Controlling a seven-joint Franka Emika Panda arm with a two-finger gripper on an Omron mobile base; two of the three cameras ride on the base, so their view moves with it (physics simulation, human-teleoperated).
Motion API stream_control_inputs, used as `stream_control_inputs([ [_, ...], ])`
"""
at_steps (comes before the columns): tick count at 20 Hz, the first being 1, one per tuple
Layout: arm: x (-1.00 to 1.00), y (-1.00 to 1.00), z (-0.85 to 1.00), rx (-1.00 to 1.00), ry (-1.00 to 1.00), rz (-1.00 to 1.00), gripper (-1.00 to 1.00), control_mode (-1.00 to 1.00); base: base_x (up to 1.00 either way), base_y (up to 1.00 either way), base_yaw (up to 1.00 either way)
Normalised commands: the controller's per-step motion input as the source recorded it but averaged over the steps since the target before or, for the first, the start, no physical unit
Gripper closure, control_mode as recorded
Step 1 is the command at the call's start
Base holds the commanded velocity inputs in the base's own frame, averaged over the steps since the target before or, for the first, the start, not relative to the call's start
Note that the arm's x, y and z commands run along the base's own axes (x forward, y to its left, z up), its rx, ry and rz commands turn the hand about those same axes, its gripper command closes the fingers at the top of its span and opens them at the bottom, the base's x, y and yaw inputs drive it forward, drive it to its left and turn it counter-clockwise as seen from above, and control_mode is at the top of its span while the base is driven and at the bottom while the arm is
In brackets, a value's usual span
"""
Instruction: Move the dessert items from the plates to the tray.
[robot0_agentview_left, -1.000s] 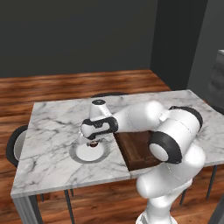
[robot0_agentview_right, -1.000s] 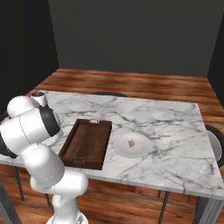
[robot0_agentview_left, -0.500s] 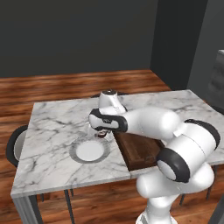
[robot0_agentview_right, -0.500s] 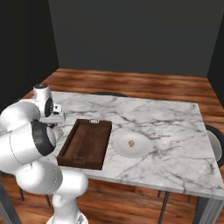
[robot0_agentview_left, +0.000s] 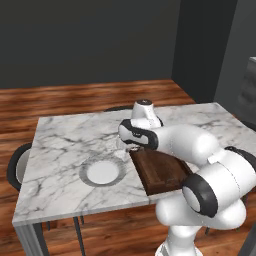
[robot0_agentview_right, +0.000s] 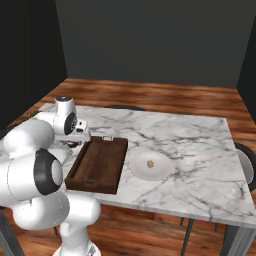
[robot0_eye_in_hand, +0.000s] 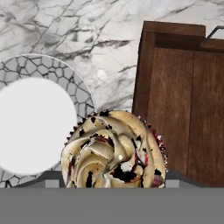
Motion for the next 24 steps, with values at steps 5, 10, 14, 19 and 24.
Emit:
stream_control_inputs([
  [5, 0.11, -0.85, 0.00, 0.00, 0.03, -0.07, 1.00, -1.00, 0.00, 0.00, 0.00],
  [10, 0.16, -0.69, 0.00, 0.00, 0.03, -0.04, 1.00, -1.00, 0.00, 0.00, 0.00],
  [14, 0.30, -0.29, 0.01, 0.00, 0.08, 0.00, 1.00, -1.00, 0.00, 0.00, 0.00],
  [19, 0.24, -0.08, 0.00, 0.00, 0.09, 0.00, 1.00, -1.00, 0.00, 0.00, 0.00],
  [24, 0.26, 0.00, -0.04, 0.00, 0.08, 0.00, 1.00, -1.00, 0.00, 0.00, 0.00],
])
